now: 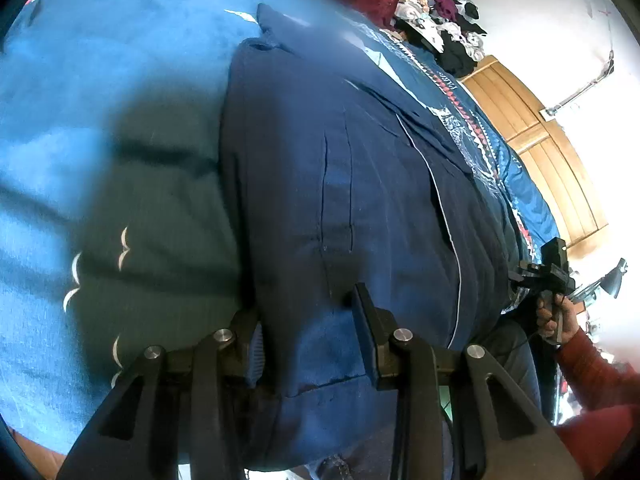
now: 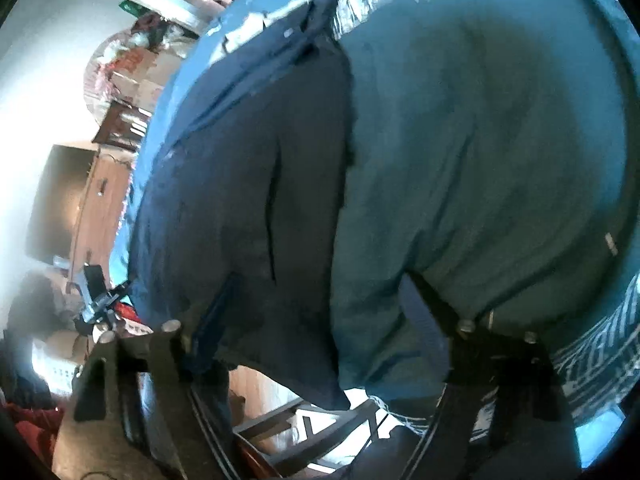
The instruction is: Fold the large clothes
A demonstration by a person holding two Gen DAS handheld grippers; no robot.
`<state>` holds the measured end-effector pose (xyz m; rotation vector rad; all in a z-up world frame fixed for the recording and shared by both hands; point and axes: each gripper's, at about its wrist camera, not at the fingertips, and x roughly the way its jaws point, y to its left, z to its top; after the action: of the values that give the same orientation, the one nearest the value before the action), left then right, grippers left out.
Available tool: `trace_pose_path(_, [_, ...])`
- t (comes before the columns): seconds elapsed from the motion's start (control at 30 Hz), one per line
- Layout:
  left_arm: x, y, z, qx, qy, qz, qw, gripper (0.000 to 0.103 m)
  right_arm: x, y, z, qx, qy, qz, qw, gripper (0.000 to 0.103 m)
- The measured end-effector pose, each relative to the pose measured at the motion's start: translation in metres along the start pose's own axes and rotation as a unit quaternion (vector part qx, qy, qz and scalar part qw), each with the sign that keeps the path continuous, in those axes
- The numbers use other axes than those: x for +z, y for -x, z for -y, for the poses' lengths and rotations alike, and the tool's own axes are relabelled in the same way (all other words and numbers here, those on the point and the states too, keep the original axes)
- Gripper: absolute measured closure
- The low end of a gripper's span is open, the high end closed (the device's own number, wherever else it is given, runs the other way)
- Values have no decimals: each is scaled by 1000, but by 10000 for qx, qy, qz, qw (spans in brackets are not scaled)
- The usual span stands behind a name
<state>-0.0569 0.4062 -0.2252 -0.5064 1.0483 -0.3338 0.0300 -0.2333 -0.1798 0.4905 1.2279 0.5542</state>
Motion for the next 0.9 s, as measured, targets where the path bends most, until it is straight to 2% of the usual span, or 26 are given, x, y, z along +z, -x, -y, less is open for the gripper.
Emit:
trace_pose_path(0.17, [1, 0, -1, -18, 49, 3, 10000, 65, -1, -11, -2, 248, -21, -146, 9996, 25])
trace_pose_path(0.27, [1, 1, -5, -48, 88, 17, 9999, 65, -5, -21, 1, 217, -44, -327, 9992, 25])
trace_pose_path(0.53, [2, 2, -10, -121, 177, 61, 9998, 65, -7, -9, 4, 707, -179, -257, 9970, 29])
trace_pose_path(0.73, [1, 3, -15, -189, 237, 77, 9995, 65, -18, -20, -6, 771, -124, -630, 9950, 30])
trace_pose_path(0.83, [2, 2, -16, -203, 246, 89, 9995, 65, -30, -37, -4, 508, -56, -1046, 9932, 30])
trace_pose_path(0.9, [3, 2, -17, -237, 285, 101, 9993, 65, -33, -41, -1, 636, -120, -1004, 9928, 30])
